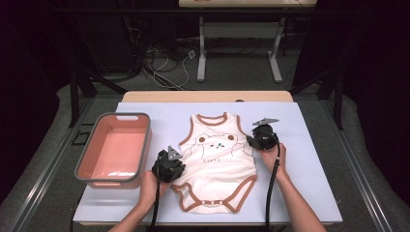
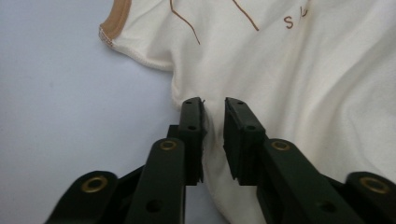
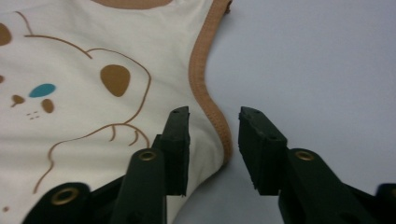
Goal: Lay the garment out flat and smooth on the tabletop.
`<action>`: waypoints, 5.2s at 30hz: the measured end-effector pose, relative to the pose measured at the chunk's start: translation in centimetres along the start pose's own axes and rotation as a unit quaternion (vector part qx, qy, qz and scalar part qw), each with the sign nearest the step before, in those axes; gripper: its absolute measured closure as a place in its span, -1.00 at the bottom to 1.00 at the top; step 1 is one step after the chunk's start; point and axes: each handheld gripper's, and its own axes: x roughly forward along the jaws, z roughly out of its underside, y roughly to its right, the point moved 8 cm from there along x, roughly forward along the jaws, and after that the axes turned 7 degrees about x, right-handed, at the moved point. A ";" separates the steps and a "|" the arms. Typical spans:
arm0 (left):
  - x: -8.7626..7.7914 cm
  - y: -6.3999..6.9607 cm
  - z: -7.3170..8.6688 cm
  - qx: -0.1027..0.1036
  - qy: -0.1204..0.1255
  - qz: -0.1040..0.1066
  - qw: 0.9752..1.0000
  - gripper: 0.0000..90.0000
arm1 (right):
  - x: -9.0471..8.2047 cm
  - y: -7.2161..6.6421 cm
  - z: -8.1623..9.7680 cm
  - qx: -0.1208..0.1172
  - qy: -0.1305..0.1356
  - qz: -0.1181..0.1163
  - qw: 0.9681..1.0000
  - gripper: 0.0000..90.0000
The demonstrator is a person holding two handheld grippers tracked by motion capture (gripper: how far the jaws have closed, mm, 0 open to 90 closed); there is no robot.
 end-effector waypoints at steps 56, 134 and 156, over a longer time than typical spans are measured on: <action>-3.3 2.7 4.0 0.043 -0.010 0.083 0.996 0.92 | -8.9 -4.0 10.3 -0.040 -0.099 -0.108 0.988 0.95; -3.2 12.0 1.4 0.173 0.042 0.192 0.965 -0.10 | -11.1 -12.8 12.7 -0.210 -0.080 -0.215 0.950 0.24; -3.0 12.2 2.0 0.164 0.027 0.227 0.959 0.96 | -11.1 -13.1 13.5 -0.214 -0.089 -0.218 0.948 0.93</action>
